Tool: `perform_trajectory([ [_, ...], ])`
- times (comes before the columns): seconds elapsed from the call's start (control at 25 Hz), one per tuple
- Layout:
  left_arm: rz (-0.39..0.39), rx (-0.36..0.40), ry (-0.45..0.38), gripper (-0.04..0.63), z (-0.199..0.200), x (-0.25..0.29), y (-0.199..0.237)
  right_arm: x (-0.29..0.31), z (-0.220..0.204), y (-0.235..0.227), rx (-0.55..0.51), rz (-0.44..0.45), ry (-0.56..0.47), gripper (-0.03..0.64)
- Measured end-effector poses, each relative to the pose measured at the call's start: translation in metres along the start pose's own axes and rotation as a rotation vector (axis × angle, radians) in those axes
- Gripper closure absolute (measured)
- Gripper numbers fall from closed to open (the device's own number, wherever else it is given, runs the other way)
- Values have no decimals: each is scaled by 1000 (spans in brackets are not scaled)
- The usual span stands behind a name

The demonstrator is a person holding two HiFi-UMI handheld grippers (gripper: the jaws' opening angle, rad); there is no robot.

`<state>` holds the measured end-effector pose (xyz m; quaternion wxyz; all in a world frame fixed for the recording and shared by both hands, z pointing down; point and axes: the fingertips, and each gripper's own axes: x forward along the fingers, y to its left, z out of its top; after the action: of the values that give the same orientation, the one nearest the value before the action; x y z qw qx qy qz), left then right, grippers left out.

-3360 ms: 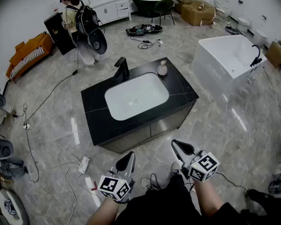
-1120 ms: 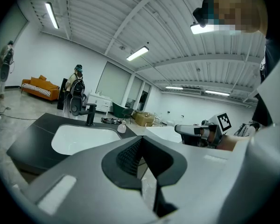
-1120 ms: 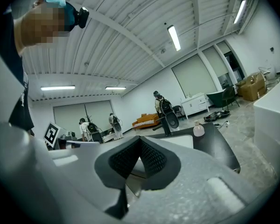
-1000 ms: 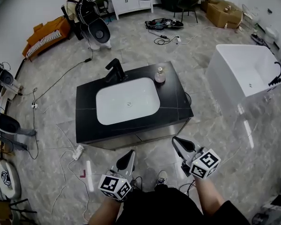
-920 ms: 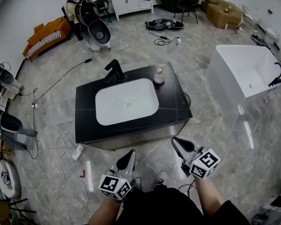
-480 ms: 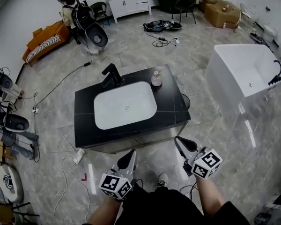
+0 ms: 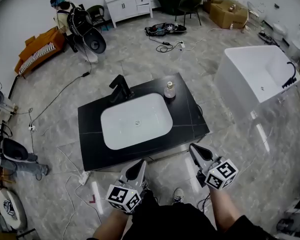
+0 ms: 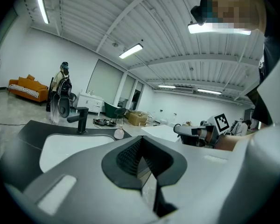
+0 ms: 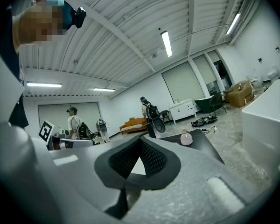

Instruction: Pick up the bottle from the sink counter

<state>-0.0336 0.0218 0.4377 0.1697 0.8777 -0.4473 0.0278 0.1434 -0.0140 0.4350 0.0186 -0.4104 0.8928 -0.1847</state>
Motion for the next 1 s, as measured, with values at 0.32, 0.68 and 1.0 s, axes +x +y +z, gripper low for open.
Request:
perform_trajectory([
  [0.32,-71,17,2,592,26,9,62,58,19,3,-29,-102,-48,617],
  [0.68,-161,19,-11,592,40,21,105,95,23,13,-67,-179,-80,617],
  [1.0,-234,46,0,592,55,19,145,133,25,30,-129,-251,-100,617],
])
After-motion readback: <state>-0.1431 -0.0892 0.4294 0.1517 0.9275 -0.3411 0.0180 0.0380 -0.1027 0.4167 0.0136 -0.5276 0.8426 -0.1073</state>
